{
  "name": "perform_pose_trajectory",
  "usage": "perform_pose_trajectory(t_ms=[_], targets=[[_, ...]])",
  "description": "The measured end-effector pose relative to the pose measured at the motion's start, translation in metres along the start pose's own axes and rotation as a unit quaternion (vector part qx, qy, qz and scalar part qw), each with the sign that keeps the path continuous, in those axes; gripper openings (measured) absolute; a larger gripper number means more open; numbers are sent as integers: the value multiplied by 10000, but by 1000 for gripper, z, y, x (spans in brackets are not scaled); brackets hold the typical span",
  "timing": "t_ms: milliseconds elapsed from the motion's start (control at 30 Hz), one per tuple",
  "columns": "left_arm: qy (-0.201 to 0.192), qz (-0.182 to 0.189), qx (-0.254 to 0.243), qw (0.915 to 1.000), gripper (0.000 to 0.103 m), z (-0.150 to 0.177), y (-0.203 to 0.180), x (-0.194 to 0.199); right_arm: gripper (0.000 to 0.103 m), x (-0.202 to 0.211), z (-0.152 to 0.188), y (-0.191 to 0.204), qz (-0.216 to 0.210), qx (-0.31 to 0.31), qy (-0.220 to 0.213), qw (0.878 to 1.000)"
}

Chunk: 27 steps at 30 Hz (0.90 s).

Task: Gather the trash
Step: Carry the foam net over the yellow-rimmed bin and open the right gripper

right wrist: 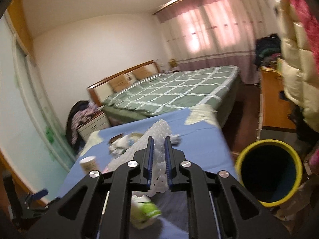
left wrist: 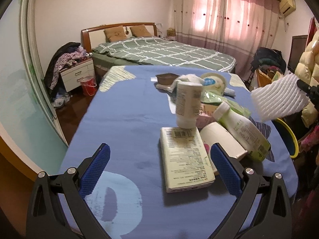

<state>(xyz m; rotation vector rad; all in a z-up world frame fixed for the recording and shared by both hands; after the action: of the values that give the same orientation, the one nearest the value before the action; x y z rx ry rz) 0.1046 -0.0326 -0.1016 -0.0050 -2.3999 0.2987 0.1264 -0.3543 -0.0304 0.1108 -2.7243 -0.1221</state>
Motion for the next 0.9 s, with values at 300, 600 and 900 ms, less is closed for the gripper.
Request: perform_pose_trajectory(t_ms=[300, 600, 900], targets=[[272, -50, -190, 9994, 99, 12, -20, -32, 11, 3, 22, -101, 1059, -649, 82, 9922], [272, -68, -278, 9992, 99, -6, -40, -59, 11, -5, 55, -188, 1969, -1137, 345, 9732], [244, -86, -264, 9993, 99, -31, -57, -88, 13, -30, 97, -243, 2602, -1528, 854, 9496]])
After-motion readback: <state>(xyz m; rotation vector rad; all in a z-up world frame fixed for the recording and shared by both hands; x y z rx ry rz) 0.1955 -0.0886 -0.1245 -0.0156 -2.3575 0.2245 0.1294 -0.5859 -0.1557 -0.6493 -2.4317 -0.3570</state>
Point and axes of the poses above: each gripper's, at about its wrist camera, not at the fingertips, and x roughly against the way its jaws point, y to its left, z to its underside, the point moved 6 cm from there along -x, roughly the way its jaws point, and after that the axes turned 14 degrees about x, right-handed, at the moved point
